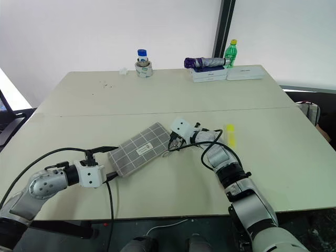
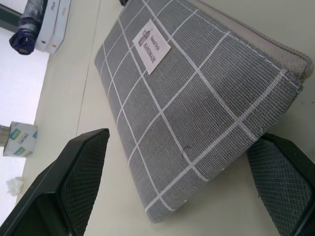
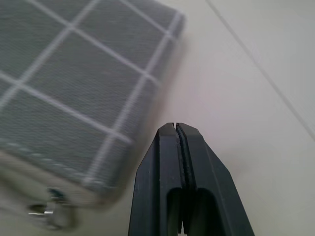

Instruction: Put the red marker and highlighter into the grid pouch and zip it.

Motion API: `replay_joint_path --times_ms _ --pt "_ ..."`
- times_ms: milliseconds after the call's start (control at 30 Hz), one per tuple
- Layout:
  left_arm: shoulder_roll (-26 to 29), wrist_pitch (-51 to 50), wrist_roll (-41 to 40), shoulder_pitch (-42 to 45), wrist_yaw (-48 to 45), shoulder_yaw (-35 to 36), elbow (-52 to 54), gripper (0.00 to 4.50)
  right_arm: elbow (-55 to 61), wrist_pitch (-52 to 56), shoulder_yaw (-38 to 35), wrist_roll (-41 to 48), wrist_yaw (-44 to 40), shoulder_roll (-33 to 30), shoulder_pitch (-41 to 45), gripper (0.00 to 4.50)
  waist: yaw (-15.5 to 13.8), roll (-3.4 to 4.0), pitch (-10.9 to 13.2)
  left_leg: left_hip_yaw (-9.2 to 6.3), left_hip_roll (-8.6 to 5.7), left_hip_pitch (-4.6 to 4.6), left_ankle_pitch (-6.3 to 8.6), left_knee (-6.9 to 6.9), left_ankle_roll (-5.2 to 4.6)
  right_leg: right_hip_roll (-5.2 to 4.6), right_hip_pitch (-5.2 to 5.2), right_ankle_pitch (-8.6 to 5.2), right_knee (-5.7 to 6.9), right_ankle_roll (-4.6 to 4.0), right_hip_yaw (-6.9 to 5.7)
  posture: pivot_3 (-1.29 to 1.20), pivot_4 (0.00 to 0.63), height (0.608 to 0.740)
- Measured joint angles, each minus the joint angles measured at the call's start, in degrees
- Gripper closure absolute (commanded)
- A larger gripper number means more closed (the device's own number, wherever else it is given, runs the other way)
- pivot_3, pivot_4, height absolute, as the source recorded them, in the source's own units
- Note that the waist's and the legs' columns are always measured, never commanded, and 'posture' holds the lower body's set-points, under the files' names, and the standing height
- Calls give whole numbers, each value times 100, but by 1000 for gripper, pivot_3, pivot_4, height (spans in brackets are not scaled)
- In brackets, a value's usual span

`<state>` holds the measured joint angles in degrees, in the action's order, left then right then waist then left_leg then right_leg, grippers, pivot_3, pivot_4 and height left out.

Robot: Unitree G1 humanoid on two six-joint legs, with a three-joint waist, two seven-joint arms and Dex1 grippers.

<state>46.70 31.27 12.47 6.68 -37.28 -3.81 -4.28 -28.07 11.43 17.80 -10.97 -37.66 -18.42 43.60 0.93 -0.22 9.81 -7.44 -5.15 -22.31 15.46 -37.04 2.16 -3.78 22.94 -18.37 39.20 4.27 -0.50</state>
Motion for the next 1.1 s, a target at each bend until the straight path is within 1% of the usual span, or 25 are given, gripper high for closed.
replay_joint_path --times_ms 167,400,500,633,733,767,933,1000,1067,1100 --pt "-2 -63 -18 -1 -26 -2 41 0 202 61 10 -7 -202 -7 -86 4459 0 -1 0 0 1 0 0 0 0 1 0 0 0 0 1 0 150 740" --pt "-73 -78 -49 25 -127 -20 98 0 222 64 15 -16 -232 -3 -93 4459 1 -1 0 1 1 0 0 0 0 1 1 0 0 0 1 0 150 740" --pt "-78 -75 -53 38 -157 -43 101 863 222 62 16 -18 -220 3 -94 4500 1 -1 0 1 1 0 0 0 0 1 1 0 0 0 1 0 150 740" --pt "-134 -41 -80 38 -151 -69 101 2806 288 62 15 -21 -201 2 -151 4500 1 -1 0 1 1 0 0 0 0 1 1 0 0 0 1 0 150 740" --pt "-185 -22 -138 38 -134 -69 102 4410 324 69 15 -23 -192 3 -176 4500 1 -1 0 1 1 0 0 0 0 1 1 0 0 0 1 0 150 740" --pt "-195 -17 -157 37 -125 -69 106 4467 332 72 15 -23 -187 4 -182 4500 1 -1 0 1 1 0 0 0 0 1 1 0 0 0 1 0 150 740" --pt "-249 -90 -211 -70 -96 -32 279 4467 394 101 5 -27 -131 4 -229 4500 -1 -1 0 1 1 0 0 -1 0 1 1 0 0 0 1 0 150 740" --pt "-380 -483 -440 -187 -100 33 516 4467 424 99 -5 -35 -42 -10 -250 4500 -4 -1 0 1 1 -1 0 -2 0 1 1 0 0 0 2 0 150 740" --pt "-588 -1121 -785 -230 -103 88 833 4467 464 65 -55 -51 48 -64 -249 4500 -20 -2 0 0 1 -6 0 -7 0 1 3 0 1 0 2 0 150 740" --pt "-654 -1437 -942 -231 -101 136 989 4491 533 67 -122 -35 65 -109 -249 4246 -19 -2 1 0 1 -8 0 -7 0 1 5 0 2 0 2 0 150 740"
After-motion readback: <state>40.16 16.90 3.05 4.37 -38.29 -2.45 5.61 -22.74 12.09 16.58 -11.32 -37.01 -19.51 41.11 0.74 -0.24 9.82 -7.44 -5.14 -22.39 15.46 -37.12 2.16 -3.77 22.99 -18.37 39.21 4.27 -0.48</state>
